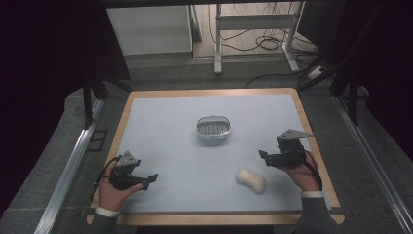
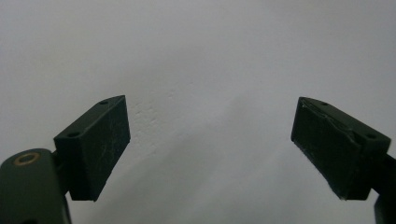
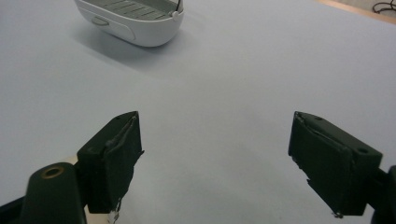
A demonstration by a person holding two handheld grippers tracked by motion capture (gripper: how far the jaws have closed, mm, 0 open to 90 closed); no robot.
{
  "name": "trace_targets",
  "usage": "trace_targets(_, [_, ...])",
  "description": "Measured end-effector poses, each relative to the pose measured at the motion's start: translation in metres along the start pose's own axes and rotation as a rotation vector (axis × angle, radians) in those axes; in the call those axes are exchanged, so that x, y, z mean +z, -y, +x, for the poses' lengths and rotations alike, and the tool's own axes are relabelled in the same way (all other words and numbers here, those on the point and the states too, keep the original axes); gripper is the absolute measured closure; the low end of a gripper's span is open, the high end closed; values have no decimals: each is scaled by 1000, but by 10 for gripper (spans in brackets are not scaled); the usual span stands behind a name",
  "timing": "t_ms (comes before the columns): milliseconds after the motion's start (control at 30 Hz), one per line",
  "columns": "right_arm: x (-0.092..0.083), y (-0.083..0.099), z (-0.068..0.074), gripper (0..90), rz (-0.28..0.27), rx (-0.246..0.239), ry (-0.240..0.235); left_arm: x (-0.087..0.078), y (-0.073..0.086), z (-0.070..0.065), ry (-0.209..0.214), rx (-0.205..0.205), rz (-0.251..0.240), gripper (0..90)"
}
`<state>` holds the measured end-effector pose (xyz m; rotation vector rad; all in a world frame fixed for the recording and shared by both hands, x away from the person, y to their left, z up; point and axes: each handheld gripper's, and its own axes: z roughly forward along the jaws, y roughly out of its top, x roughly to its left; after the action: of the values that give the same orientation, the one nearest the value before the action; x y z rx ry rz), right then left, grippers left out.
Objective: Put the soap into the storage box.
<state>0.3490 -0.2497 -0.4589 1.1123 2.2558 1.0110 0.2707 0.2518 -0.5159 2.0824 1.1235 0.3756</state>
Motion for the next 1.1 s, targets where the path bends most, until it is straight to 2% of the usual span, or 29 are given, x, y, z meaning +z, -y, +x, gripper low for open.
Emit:
trace_targets(67, [-2,-2,1,184,-2,-17,-3,0,0,0,0,1,1,121])
trace_targets(133, [-4,-5,5,184,6,-28,-33,0,0,0,1,-2,4,121])
trace_targets(233, [-4,-8,8,184,13,-39,-49,1,0,-1,3,-4,3,121])
trace_targets(400, [-4,-13,20,184,62,-83,-68,0,0,-1,0,-2,-3,121])
trace_targets(700, [1,-17,31,198,118,-127,-95,1,0,-1,4,-4,-2,121])
trace_targets(833, [4,-19,36,198,143,-138,-108,-1,0,0,-8,-7,-5,123])
trace_targets(1100, [11,-23,46,201,201,-185,-142,0,0,-1,-7,3,5,123])
